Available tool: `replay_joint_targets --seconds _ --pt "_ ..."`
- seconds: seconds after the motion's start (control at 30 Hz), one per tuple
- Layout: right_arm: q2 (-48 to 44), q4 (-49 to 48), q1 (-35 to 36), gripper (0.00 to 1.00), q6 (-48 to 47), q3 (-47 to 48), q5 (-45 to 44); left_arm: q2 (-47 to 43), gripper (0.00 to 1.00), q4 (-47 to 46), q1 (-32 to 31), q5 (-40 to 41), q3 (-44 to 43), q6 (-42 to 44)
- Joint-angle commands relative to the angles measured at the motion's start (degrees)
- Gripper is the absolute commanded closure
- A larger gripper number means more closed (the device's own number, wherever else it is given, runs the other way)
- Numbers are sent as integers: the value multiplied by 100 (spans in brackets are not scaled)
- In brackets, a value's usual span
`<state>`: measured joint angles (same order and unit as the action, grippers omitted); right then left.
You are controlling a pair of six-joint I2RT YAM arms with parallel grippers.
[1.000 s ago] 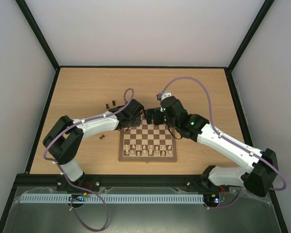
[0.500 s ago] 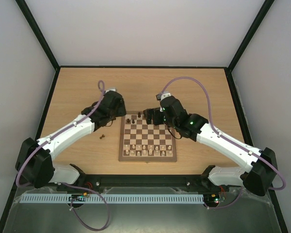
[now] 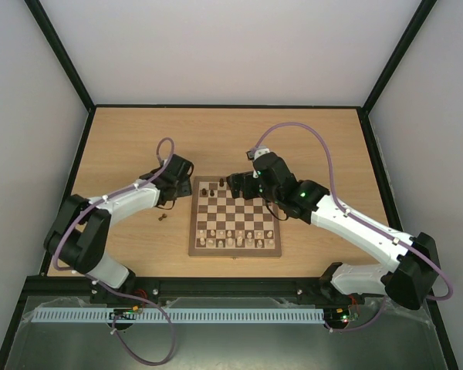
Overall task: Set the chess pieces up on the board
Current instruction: Pick up the chess piece at the center of the board.
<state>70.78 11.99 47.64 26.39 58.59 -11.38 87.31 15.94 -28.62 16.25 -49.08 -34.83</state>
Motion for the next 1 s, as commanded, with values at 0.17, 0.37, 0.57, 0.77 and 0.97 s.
replay_joint_targets --seconds 0.17,0.37,0.57,0.77,0.97 --pt "41 -56 1 1 9 -75 35 611 54 -482 32 85 -138 126" --pt "31 -64 4 1 1 -85 30 933 61 -592 105 117 -249 146" --pt "42 -80 1 1 -3 -93 43 1185 68 -619 120 113 -466 159" --pt "58 -78 2 1 -11 -94 39 1318 76 -680 120 108 -513 164" --pt "84 -100 3 1 -12 -102 65 1314 91 -625 120 89 -496 172"
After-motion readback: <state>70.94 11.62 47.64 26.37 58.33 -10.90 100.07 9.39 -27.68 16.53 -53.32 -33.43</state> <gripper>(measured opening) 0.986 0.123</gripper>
